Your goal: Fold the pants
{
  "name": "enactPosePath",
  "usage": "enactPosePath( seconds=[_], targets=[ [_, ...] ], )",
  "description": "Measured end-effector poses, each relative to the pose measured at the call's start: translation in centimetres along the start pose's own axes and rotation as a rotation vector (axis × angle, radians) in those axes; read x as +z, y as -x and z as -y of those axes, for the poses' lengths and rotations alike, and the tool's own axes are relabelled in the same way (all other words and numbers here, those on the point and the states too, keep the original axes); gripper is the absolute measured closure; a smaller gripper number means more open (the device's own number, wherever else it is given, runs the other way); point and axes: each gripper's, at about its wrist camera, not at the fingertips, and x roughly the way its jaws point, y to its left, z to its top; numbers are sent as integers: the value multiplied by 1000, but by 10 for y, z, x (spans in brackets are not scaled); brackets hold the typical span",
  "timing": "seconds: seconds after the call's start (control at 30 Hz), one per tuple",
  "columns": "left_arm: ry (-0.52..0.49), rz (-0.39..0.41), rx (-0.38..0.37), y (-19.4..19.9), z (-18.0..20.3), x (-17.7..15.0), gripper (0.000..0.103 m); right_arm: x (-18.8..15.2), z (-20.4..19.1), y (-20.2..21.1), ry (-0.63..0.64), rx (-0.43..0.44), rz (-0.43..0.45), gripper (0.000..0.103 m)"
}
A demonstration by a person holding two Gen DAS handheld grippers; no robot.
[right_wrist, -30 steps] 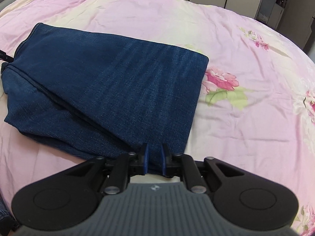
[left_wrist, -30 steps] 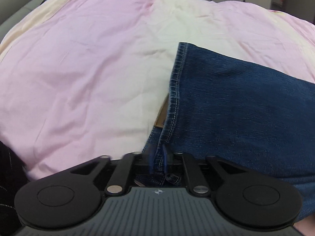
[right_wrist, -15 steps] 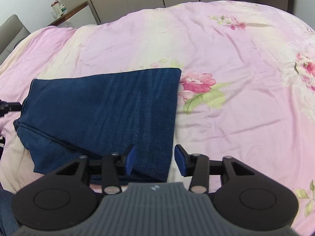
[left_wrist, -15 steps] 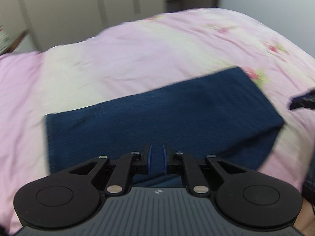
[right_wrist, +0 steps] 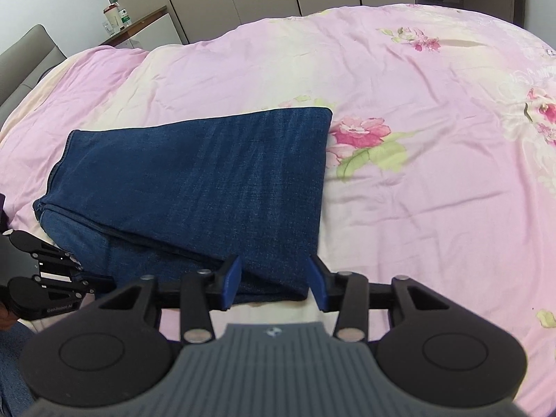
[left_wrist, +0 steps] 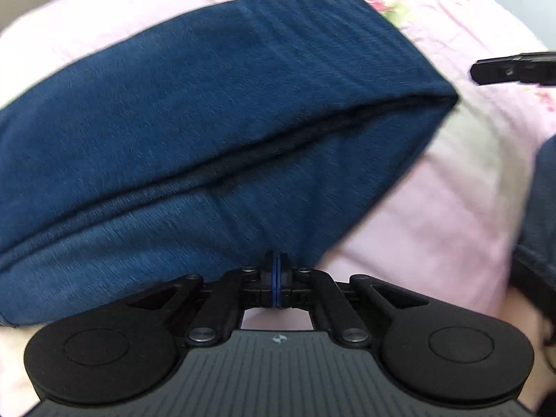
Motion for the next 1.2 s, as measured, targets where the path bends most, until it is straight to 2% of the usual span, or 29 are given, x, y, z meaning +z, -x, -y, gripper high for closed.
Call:
enactPosePath(
  seconds=[0.07, 0.2, 0.33, 0.47, 0.57, 0.67, 0.8, 0.97, 1.07, 1.13, 1.2],
  targets=[
    [-57, -23, -10, 13, 5, 1, 102, 0, 2, 2, 4, 1, 1, 63],
    [-94, 40, 31, 47, -1, 14, 97, 5, 7, 6, -19, 26, 5, 61],
    [-124, 99, 120, 61, -19, 42, 94, 18, 15, 1, -64, 57, 7, 57],
    [-188, 141, 206, 52, -32, 70, 88, 35, 24, -16, -109, 78, -14, 58],
    [-164, 62, 133, 34, -53, 94, 84, 45, 34, -35, -145, 79, -37, 58],
    [-201, 65, 174, 16, -63, 101, 85, 52, 49, -55, -212, 106, -60, 58],
    [-219, 19, 119, -5, -83, 106, 86, 54, 66, -82, -288, 167, -99, 65],
    [-213, 8, 88, -30, -90, 110, 87, 51, 83, -114, -395, 270, -116, 65],
    [-227, -1, 92, -33, -89, 111, 87, 46, 93, -128, -469, 326, -113, 76],
    [-243, 3, 104, -29, -86, 111, 87, 44, 97, -127, -493, 359, -103, 86],
    [-266, 9, 124, -18, -77, 106, 89, 42, 102, -122, -538, 405, -92, 92]
  ],
)
